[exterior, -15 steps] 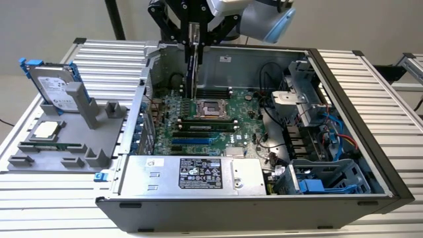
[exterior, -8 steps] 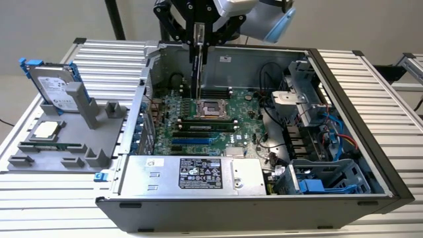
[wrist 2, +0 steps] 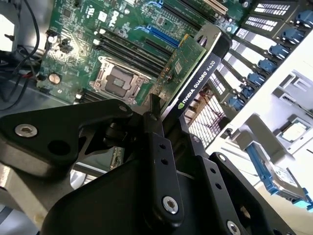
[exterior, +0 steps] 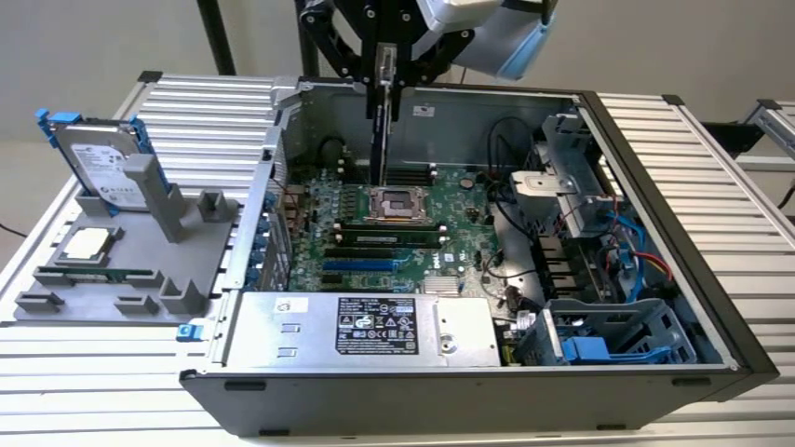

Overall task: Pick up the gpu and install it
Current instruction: 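Pick up the gpu and move the gpu toward the slot, then insert the gpu into the slot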

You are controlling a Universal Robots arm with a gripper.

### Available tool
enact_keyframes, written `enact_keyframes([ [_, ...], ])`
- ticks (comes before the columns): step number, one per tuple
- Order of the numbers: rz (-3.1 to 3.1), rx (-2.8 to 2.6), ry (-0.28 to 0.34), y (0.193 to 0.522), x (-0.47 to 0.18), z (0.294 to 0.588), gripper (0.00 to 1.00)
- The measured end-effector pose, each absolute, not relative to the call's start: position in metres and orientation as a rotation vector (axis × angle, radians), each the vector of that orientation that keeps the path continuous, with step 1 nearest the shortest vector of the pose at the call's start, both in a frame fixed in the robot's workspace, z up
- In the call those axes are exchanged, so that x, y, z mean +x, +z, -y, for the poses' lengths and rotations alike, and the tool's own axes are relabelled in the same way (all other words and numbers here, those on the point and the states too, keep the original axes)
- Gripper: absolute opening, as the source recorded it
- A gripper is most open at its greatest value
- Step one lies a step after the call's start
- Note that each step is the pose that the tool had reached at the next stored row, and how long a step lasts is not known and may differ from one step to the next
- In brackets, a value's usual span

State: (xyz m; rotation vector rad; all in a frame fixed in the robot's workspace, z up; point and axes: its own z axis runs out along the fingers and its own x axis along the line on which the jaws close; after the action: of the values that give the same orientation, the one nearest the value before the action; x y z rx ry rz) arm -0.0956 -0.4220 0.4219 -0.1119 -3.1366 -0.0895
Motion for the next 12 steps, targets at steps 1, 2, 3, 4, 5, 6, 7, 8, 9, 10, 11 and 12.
enact_keyframes([
  [1, 3.137, -0.112, -0.09, 0.4219, -0.0945, 0.422, 0.0],
  [2, 3.137, -0.112, -0.09, 0.4218, -0.0935, 0.422, 0.0],
  [3, 3.137, -0.112, -0.09, 0.4218, -0.0926, 0.422, 0.0],
  [4, 3.137, -0.112, -0.09, 0.4219, -0.0922, 0.4221, 0.0],
  [5, 3.137, -0.112, -0.09, 0.4218, -0.0923, 0.4221, 0.0],
  [6, 3.137, -0.112, -0.09, 0.4219, -0.0919, 0.422, 0.0],
  [7, 3.137, -0.112, -0.09, 0.4218, -0.0916, 0.422, 0.0],
  [8, 3.137, -0.112, -0.09, 0.4219, -0.0916, 0.422, 0.0],
  [9, 3.137, -0.112, -0.09, 0.4218, -0.0916, 0.422, 0.0],
  [10, 3.137, -0.112, -0.09, 0.4219, -0.0915, 0.422, 0.0],
  [11, 3.137, -0.112, -0.09, 0.4218, -0.0915, 0.422, 0.0],
  [12, 3.137, -0.112, -0.09, 0.4218, -0.0915, 0.422, 0.0],
])
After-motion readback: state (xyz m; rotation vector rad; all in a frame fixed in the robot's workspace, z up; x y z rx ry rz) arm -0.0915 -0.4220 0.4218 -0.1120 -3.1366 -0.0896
